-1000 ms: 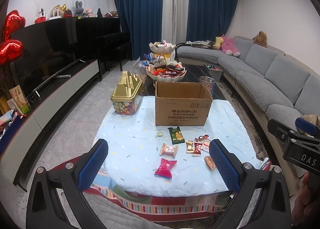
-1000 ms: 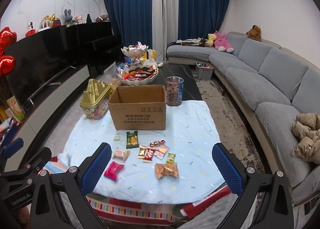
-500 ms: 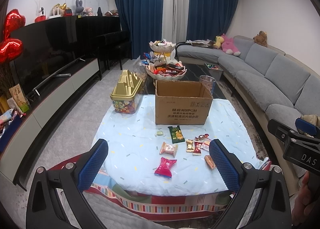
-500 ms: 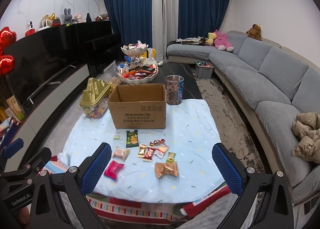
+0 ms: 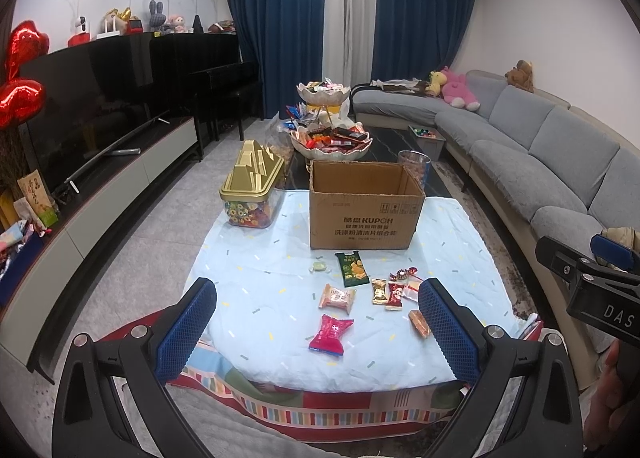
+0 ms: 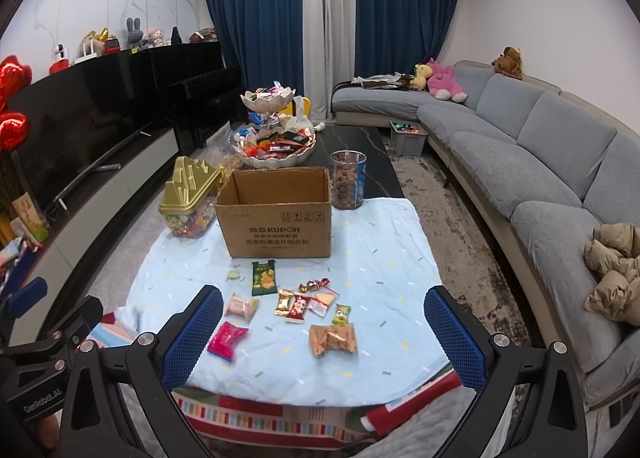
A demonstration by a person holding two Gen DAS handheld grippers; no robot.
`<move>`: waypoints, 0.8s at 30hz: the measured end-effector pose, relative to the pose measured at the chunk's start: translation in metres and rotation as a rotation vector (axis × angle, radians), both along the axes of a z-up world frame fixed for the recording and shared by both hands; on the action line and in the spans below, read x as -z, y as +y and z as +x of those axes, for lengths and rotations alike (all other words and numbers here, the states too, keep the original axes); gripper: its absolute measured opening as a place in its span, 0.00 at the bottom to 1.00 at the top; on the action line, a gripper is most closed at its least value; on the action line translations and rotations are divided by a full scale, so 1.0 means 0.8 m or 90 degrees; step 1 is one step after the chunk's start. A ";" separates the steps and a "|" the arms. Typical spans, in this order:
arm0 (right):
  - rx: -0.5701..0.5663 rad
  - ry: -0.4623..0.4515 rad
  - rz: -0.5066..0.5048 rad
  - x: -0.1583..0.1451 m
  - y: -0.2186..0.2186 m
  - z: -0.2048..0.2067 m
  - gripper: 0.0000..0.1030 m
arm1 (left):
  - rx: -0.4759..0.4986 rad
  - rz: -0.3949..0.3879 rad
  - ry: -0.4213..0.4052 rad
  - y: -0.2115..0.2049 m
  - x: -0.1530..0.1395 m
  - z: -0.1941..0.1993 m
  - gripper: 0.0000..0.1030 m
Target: Organize snacks
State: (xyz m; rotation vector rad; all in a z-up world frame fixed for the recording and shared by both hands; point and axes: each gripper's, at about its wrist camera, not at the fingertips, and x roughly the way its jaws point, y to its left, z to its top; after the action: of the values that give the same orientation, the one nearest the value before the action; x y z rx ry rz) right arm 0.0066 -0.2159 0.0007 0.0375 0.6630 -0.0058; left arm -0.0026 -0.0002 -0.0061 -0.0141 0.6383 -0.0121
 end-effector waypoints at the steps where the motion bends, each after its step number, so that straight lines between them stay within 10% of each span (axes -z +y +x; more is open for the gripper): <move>1: 0.000 0.000 0.000 0.000 0.000 0.000 0.99 | 0.000 0.000 0.000 0.000 0.000 0.000 1.00; 24: 0.002 0.004 -0.001 0.004 0.000 0.003 0.99 | 0.001 0.000 0.003 -0.002 0.004 -0.001 1.00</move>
State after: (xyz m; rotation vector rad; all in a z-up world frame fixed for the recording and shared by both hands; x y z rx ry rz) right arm 0.0090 -0.2162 -0.0026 0.0368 0.6698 -0.0097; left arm -0.0036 -0.0016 -0.0094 -0.0133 0.6438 -0.0131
